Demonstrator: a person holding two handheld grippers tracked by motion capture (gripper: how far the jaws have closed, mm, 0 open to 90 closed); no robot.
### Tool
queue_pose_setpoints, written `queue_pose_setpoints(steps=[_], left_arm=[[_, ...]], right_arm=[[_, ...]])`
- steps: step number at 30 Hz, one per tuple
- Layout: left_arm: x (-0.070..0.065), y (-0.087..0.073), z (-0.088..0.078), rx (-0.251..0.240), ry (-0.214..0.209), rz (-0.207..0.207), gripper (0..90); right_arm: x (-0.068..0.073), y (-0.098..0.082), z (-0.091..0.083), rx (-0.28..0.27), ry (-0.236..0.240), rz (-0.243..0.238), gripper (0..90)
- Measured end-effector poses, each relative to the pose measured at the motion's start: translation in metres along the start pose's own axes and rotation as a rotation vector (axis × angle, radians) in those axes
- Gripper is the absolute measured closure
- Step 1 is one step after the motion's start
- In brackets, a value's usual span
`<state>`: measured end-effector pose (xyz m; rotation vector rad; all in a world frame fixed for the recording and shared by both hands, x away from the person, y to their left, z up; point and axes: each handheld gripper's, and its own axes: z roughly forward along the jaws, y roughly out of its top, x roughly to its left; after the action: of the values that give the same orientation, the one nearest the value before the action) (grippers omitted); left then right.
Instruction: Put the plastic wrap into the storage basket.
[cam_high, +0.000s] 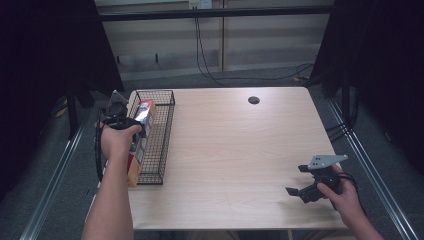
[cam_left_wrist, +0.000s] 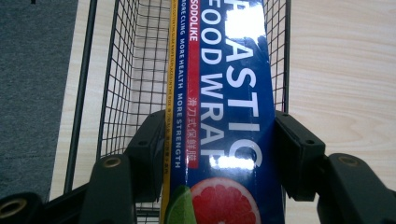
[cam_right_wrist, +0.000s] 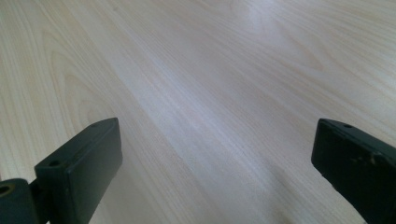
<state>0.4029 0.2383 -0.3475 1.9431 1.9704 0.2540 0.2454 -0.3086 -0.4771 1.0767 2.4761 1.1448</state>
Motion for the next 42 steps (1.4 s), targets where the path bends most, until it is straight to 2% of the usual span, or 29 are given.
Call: queue_pose_setpoints(steps=[7,8,9,10,15,20,21,23,27,29,42], left_arm=[[0.004,0.001,0.004,0.013,-0.005,0.007,42.9],[0.003,0.001,0.005,0.009,-0.004,-0.007,42.9],[0.004,0.001,0.006,0.010,0.000,0.002,42.9],[0.004,0.001,0.006,0.014,-0.002,-0.008,42.9],[0.006,0.003,0.010,0.013,0.008,-0.009,42.9],[0.010,0.004,0.011,0.007,0.000,-0.007,42.9],[0.011,0.005,0.011,0.004,0.015,-0.003,42.9],[0.012,0.005,0.013,0.003,0.008,-0.017,42.9],[0.013,0.006,0.016,0.007,0.022,-0.009,42.9],[0.013,0.006,0.019,0.008,0.011,-0.012,42.9],[0.006,0.011,0.029,0.011,0.018,-0.006,42.8]], right_arm=[[0.000,0.000,0.000,-0.001,0.000,0.003,1.8],[0.000,0.000,0.000,-0.001,-0.001,0.003,1.7],[0.000,0.000,0.000,-0.001,0.000,0.001,1.8],[0.000,0.000,0.000,-0.001,0.000,0.001,1.8],[0.000,0.000,-0.001,0.000,-0.002,0.003,1.8],[-0.001,0.000,-0.001,-0.005,-0.003,0.006,1.8],[-0.001,0.000,-0.001,-0.007,-0.001,0.003,1.7],[-0.001,0.000,-0.001,-0.008,0.000,0.000,1.7],[-0.001,0.000,-0.002,-0.010,0.003,-0.002,1.8],[-0.001,0.000,-0.002,-0.011,0.001,-0.002,1.8],[-0.001,0.001,-0.003,-0.014,-0.006,-0.006,1.8]])
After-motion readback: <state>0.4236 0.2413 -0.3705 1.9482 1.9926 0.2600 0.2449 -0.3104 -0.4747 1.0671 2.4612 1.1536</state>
